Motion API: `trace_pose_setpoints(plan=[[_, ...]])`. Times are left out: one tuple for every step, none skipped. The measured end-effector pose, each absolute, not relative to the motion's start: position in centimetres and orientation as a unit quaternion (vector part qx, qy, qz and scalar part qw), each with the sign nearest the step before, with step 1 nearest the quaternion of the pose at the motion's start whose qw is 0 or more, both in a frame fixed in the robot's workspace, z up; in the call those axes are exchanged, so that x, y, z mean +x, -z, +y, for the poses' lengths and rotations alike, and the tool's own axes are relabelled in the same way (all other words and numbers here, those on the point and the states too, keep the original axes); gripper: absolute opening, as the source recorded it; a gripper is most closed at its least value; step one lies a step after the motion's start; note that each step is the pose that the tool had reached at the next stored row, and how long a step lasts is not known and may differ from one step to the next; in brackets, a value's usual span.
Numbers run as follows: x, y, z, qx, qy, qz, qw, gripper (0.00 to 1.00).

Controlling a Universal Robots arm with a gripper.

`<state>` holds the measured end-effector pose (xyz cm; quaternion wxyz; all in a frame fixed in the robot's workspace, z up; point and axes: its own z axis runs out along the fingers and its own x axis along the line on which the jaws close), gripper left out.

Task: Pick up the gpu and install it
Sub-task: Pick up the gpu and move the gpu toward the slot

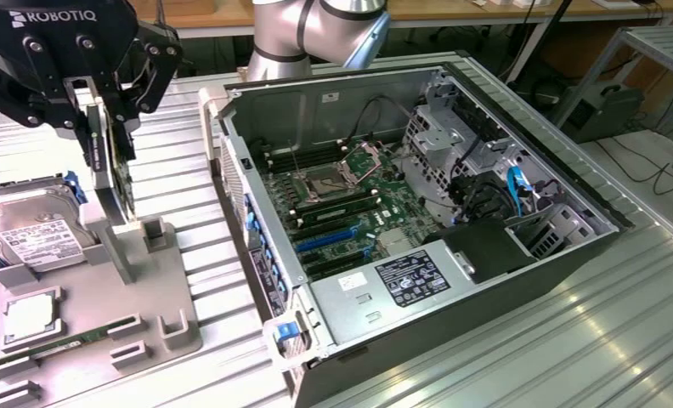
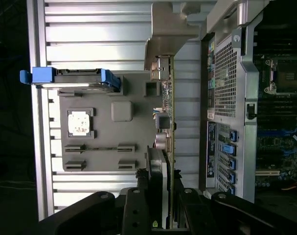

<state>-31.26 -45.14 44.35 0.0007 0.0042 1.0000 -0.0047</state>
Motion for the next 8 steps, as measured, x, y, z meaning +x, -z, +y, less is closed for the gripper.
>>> trace_pose_setpoints(plan=[[-31.26,-44.34,-45.14,0.004,0.005,1.0,0.001,0.28],[-31.26,-44.34,-45.14,0.004,0.005,1.0,0.001,0.28],[-31.26,-44.34,-45.14,0.004,0.005,1.0,0.001,0.28],[-31.26,-44.34,-45.14,0.004,0.005,1.0,0.001,0.28],[-31.26,-44.35,-45.14,0.004,0.005,1.0,0.001,0.28],[-31.26,-44.35,-45.14,0.004,0.005,1.0,0.001,0.28],[-31.21,-44.36,-45.14,0.004,0.005,1.0,0.001,0.28],[-31.08,-44.37,-45.14,0.004,0.005,1.0,0.001,0.28]])
